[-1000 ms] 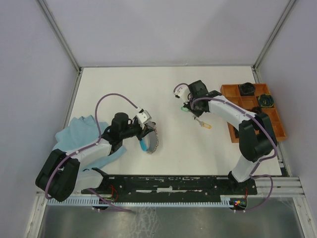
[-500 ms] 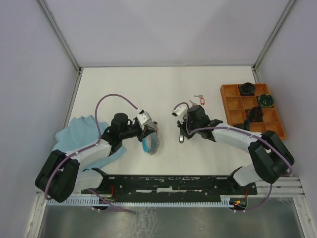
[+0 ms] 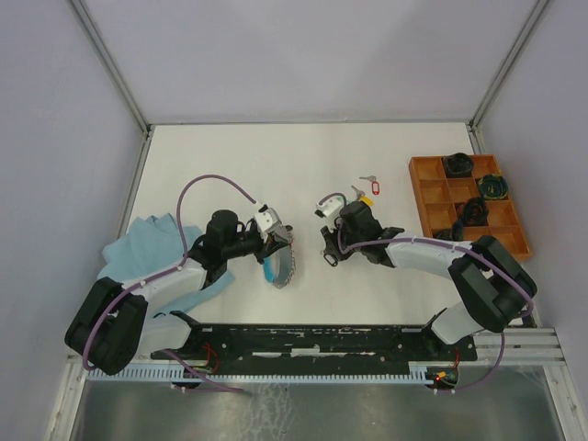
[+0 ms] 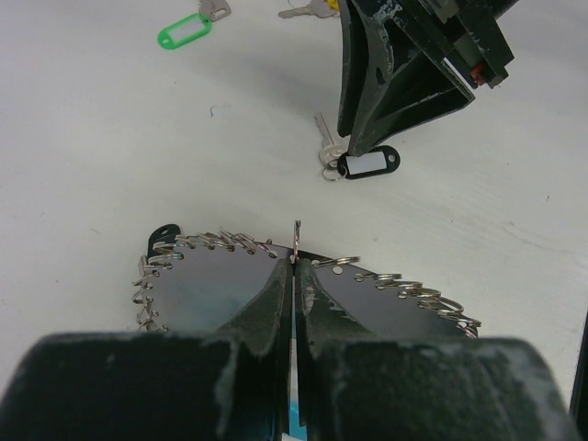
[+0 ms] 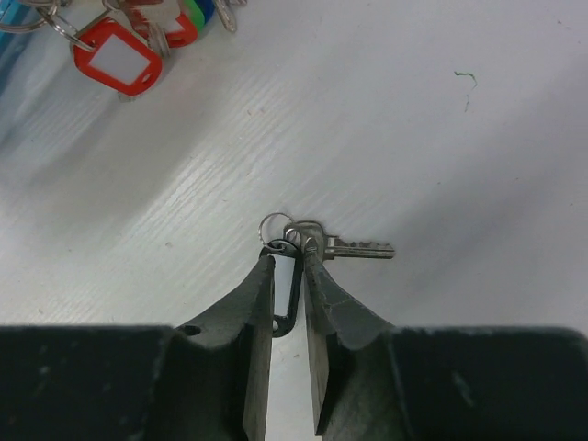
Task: Put the keys on the keyring
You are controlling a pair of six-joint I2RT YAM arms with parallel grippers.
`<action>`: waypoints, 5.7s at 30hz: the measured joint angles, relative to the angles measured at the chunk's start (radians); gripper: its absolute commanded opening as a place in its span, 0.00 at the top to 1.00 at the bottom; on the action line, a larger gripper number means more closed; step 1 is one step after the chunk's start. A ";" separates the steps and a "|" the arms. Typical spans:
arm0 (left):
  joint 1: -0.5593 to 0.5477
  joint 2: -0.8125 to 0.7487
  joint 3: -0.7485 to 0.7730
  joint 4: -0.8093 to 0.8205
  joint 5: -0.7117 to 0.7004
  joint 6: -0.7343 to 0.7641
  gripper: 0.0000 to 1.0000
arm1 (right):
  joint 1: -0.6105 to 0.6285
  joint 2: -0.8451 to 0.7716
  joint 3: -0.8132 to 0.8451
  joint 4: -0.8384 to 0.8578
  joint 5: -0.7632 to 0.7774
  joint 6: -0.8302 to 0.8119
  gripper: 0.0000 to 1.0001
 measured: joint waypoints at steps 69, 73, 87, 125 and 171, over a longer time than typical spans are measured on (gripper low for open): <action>0.000 -0.080 -0.083 0.089 -0.214 -0.039 0.97 | 0.223 0.177 0.341 -0.391 0.498 -0.086 0.99; 0.000 -0.079 -0.083 0.089 -0.183 -0.038 0.97 | 0.163 0.092 0.255 -0.293 0.383 -0.079 0.99; 0.000 -0.063 -0.083 0.089 -0.102 -0.038 0.97 | 0.002 0.067 -0.088 0.319 0.032 -0.065 0.99; 0.000 -0.063 -0.083 0.105 -0.078 -0.038 0.97 | -0.010 0.151 0.419 -0.416 0.304 0.266 0.59; 0.000 -0.063 -0.083 0.105 -0.079 -0.038 0.97 | 0.137 0.414 0.566 -0.535 0.730 0.516 0.75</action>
